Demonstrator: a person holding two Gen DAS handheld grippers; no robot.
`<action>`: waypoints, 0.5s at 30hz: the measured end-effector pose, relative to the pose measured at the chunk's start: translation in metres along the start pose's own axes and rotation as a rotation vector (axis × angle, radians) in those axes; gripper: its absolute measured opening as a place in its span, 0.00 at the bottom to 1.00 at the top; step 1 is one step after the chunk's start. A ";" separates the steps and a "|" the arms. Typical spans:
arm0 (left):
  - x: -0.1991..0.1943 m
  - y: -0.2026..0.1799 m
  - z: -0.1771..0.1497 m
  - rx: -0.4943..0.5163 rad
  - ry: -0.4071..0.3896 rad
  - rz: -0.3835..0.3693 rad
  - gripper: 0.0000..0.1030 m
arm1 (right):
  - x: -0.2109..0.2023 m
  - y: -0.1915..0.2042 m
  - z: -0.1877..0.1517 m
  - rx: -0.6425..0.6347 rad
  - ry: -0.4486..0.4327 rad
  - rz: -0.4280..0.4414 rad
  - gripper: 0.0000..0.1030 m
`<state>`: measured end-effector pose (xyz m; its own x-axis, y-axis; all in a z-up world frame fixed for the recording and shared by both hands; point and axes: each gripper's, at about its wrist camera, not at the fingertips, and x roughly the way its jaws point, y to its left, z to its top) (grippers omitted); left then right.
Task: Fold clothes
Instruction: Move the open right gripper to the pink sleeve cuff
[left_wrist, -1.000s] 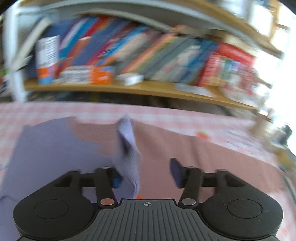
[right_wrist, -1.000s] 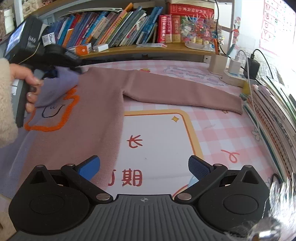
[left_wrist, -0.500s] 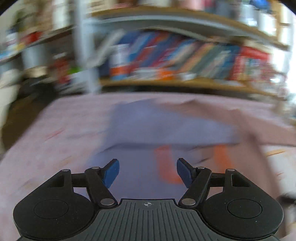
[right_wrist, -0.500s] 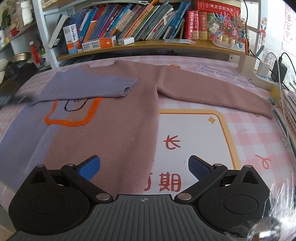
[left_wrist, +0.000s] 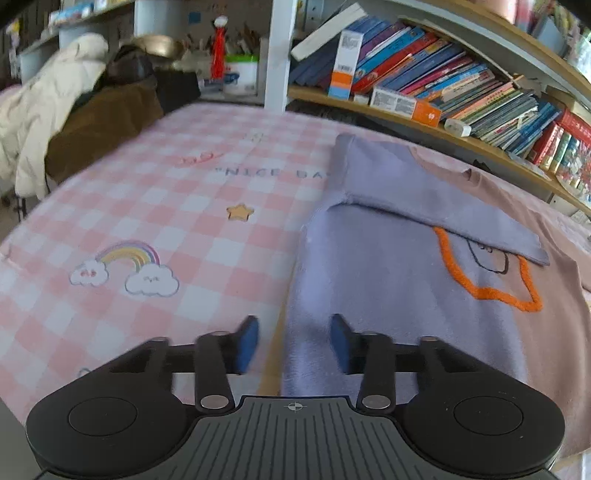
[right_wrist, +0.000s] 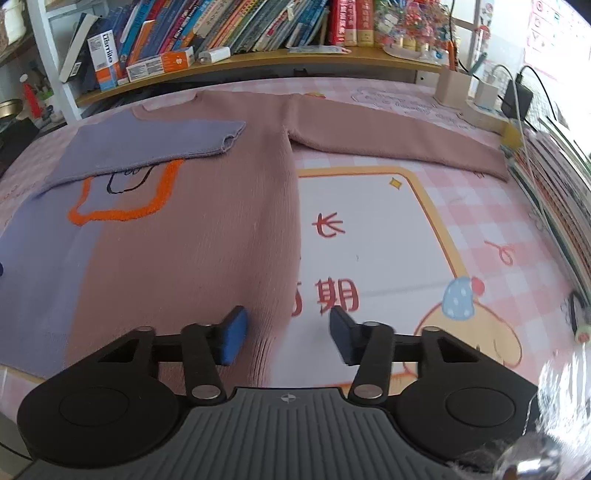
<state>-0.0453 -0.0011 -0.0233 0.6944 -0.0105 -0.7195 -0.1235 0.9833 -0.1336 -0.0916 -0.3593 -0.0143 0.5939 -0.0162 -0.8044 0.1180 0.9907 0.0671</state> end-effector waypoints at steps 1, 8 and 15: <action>0.002 0.002 0.000 -0.006 0.007 -0.012 0.20 | 0.000 0.001 -0.001 0.009 0.004 0.003 0.32; 0.004 0.017 0.002 -0.043 0.009 -0.069 0.04 | 0.003 0.011 0.001 0.025 0.019 0.024 0.11; 0.005 0.029 0.014 -0.061 -0.014 -0.047 0.04 | 0.012 0.025 0.010 -0.018 0.015 0.050 0.10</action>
<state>-0.0354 0.0298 -0.0214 0.7100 -0.0536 -0.7022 -0.1331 0.9689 -0.2085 -0.0741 -0.3357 -0.0162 0.5865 0.0355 -0.8092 0.0739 0.9925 0.0971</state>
